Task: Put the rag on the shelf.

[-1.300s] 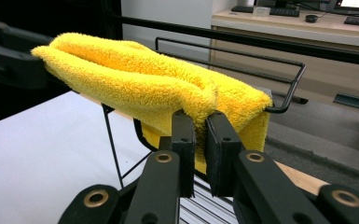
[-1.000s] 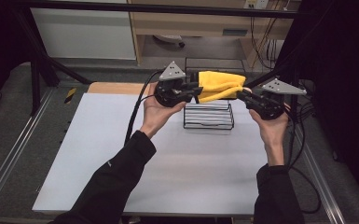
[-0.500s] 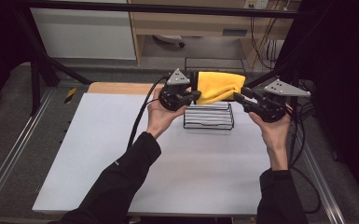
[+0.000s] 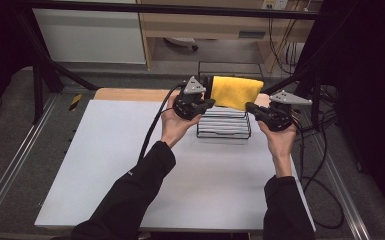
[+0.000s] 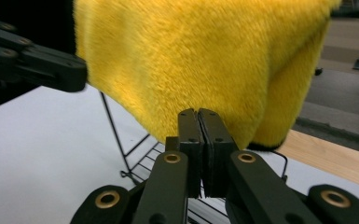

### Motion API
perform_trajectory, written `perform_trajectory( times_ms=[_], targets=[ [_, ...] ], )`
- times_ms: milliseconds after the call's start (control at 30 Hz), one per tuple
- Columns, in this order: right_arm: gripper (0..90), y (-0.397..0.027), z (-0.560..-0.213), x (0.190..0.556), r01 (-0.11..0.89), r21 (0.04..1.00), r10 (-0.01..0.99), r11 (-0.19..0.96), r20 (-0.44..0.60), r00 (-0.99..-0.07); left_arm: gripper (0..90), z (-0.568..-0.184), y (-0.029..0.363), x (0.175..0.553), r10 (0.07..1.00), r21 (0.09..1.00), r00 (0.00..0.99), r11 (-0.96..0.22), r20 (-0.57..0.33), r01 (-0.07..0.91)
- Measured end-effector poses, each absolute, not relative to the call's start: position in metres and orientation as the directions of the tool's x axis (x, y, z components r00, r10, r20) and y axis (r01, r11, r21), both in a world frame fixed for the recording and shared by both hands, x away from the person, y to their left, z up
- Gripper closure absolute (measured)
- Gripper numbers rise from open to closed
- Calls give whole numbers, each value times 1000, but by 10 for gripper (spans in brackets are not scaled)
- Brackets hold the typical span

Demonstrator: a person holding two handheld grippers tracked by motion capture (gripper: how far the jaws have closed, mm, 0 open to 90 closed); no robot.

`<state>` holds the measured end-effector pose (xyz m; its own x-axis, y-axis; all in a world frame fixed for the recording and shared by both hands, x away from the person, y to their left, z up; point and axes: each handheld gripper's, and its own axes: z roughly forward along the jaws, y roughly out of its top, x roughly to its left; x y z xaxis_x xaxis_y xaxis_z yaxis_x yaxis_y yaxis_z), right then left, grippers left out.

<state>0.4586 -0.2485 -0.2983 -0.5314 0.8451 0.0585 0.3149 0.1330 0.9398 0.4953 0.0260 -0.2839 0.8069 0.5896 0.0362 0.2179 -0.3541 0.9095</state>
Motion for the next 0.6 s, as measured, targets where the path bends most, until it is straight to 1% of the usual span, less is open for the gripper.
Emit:
perform_trajectory(
  times_ms=[133, 233, 300, 400, 533, 600],
  targets=[
    [871, -250, -308, 465, 324, 938, 854, 127, 62, -517, 900, -287, 26, 500, 595, 914, 804, -339, 23, 224],
    [857, -251, -308, 465, 318, 940, 852, 127, 61, -519, 898, -288, 27, 500, 591, 914, 807, -339, 24, 222],
    [832, -250, -306, 462, 308, 942, 848, 134, 52, -527, 892, -287, 28, 497, 584, 916, 811, -334, 15, 223],
    [776, -251, -301, 454, 293, 946, 839, 139, 44, -542, 839, -284, 33, 492, 575, 914, 818, -340, 16, 221],
    [666, -252, -295, 444, 282, 950, 826, 135, 50, -562, 716, -282, 43, 484, 569, 907, 822, -351, 10, 232],
    [591, -251, -293, 439, 283, 949, 820, 139, 50, -569, 651, -282, 49, 480, 573, 904, 819, -357, 15, 234]
  ],
)
